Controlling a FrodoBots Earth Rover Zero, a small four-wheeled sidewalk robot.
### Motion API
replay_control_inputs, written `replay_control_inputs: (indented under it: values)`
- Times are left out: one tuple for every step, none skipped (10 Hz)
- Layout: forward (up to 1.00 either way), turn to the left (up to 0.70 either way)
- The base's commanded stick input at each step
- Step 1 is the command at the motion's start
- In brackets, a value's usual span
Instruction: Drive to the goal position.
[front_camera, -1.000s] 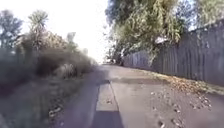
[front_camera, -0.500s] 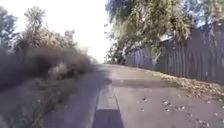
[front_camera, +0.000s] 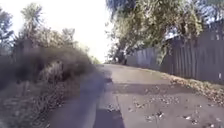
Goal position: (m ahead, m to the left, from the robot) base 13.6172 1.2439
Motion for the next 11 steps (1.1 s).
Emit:
replay_control_inputs:
  values:
    - [1.0,0.0]
    - [1.0,0.0]
    - [1.0,0.0]
    - [1.0,0.0]
    - [1.0,0.0]
    - [1.0,0.0]
    - [1.0,0.0]
    - [1.0,0.0]
    - [1.0,0.0]
    - [1.0,0.0]
    - [1.0,0.0]
